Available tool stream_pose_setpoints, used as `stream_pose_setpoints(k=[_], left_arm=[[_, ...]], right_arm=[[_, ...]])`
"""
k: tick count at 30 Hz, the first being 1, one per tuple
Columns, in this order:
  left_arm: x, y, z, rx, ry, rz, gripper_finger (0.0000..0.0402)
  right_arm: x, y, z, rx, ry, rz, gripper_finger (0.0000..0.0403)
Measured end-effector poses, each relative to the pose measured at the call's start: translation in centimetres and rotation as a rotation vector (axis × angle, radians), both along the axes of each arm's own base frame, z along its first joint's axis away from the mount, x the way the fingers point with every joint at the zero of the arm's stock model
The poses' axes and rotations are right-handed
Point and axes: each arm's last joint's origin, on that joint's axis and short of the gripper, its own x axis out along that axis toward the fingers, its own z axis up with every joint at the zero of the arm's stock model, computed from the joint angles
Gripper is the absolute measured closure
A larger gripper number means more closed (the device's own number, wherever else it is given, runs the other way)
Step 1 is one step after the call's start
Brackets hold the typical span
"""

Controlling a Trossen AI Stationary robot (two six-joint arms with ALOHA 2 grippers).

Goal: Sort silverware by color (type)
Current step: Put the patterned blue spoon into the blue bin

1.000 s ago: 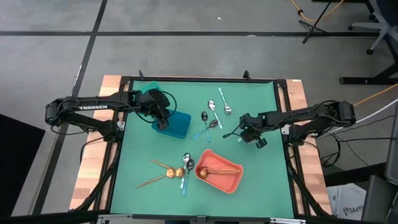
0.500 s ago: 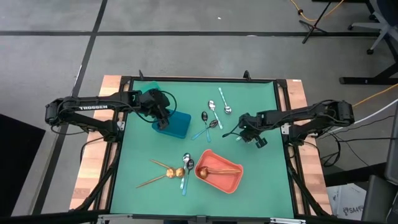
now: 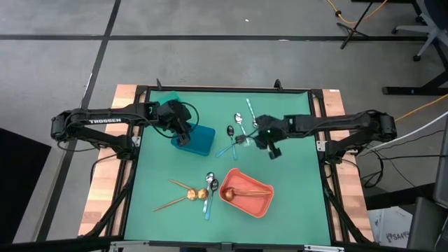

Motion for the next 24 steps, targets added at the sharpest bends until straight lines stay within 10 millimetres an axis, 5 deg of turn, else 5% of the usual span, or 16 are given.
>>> stream_pose_setpoints(k=[10,24], left_arm=[[-1.8,-1.4,2.3,0.012,-0.124,-0.029,0.0321],[-5.1,-3.7,5.3,0.051,-0.303,-0.109,0.0321]], right_arm=[[4.5,0.0,4.8,0.043,-0.531,0.112,0.0399],[11.8,-0.6,2.8,0.051,-0.712,0.171,0.0398]])
